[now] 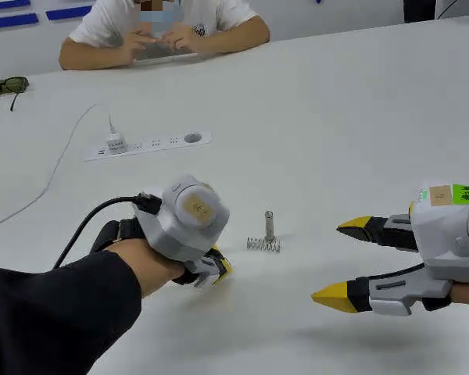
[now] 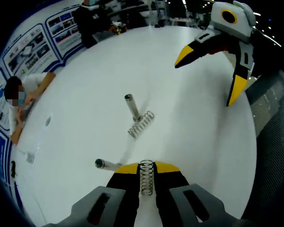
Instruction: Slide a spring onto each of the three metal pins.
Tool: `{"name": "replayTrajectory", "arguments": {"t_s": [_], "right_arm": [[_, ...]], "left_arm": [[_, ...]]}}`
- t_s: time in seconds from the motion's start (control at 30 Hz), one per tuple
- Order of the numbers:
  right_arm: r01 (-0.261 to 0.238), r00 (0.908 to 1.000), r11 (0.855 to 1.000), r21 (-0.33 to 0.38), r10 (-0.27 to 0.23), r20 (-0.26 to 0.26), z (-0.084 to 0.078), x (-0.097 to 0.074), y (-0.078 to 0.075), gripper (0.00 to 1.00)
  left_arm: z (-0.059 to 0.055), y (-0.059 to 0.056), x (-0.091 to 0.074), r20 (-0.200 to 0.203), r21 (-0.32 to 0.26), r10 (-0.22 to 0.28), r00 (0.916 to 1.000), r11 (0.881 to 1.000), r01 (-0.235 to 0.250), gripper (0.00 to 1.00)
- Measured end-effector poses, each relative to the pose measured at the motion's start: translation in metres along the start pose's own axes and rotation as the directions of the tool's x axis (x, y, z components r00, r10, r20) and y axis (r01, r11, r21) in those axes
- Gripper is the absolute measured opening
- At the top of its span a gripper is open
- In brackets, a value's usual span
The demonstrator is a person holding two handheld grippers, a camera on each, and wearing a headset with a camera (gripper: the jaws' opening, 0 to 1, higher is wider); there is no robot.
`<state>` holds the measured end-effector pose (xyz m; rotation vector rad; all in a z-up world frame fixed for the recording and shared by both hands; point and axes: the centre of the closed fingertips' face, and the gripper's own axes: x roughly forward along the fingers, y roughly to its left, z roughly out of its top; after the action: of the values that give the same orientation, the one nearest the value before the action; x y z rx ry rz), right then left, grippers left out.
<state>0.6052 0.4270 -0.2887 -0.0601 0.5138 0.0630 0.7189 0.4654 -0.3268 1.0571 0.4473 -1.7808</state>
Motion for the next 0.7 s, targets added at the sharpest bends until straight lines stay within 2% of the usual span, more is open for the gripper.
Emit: {"name": "replayTrajectory", "arguments": {"t_s": [0.23,0.7], "right_arm": [[0.0,1.0,1.0,-0.004,0.0,0.0,0.001,-0.001,0.0,0.66],[-0.005,0.9999,1.0,-0.015,0.005,-0.009,0.001,0.0,0.002,0.66]], "left_arm": [[-0.002,0.002,-0.008,0.019,-0.014,0.014,0.9997,1.0,-0.014,0.11],[-0.011,0.005,-0.02,0.053,-0.078,0.037,0.9979,0.996,-0.032,0.11]]}}
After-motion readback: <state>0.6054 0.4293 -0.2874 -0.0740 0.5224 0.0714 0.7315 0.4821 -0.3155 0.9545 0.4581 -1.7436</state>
